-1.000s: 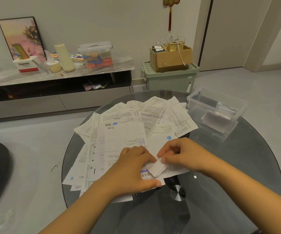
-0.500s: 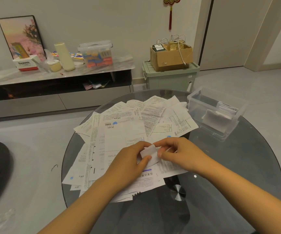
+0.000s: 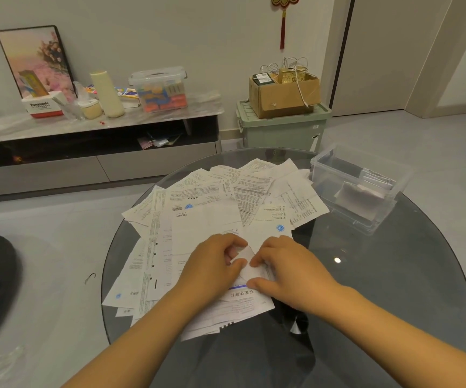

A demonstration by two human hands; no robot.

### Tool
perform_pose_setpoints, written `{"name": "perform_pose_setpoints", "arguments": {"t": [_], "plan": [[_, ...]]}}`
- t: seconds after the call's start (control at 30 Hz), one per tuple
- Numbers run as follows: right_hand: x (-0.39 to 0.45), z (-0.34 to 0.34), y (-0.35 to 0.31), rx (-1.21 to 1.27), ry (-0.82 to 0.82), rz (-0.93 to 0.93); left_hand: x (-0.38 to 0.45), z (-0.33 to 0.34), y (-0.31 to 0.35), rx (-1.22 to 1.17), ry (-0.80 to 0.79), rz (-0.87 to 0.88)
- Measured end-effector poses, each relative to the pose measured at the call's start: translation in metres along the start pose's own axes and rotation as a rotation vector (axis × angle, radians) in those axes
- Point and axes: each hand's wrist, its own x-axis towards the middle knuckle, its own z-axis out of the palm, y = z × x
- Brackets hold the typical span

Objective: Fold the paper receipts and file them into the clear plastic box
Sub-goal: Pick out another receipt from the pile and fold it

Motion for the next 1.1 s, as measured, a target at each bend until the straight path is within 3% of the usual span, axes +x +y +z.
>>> {"name": "perform_pose_setpoints", "arguments": {"t": [0.2, 0.37, 0.67, 0.97, 1.1], "plan": [[-0.004, -0.001, 0.001, -0.140, 0.066, -0.042, 0.002, 0.000, 0.010, -0.271, 0.016, -0.146], [-0.007, -0.004, 0.003, -0.178, 0.293, -0.068, 0.001, -0.004, 0.020, -0.512, 0.050, -0.213], [-0.016, -0.041, 0.024, 0.041, 0.349, 0.142, 0.005, 0.004, 0.049, -0.221, 0.112, 0.067], [-0.018, -0.063, 0.049, 0.085, 0.407, 0.193, 0.036, 0.013, 0.083, -0.117, 0.154, 0.144], [-0.013, -0.079, 0.067, 0.078, 0.525, 0.181, 0.059, 0.013, 0.105, -0.109, 0.138, 0.197]]}}
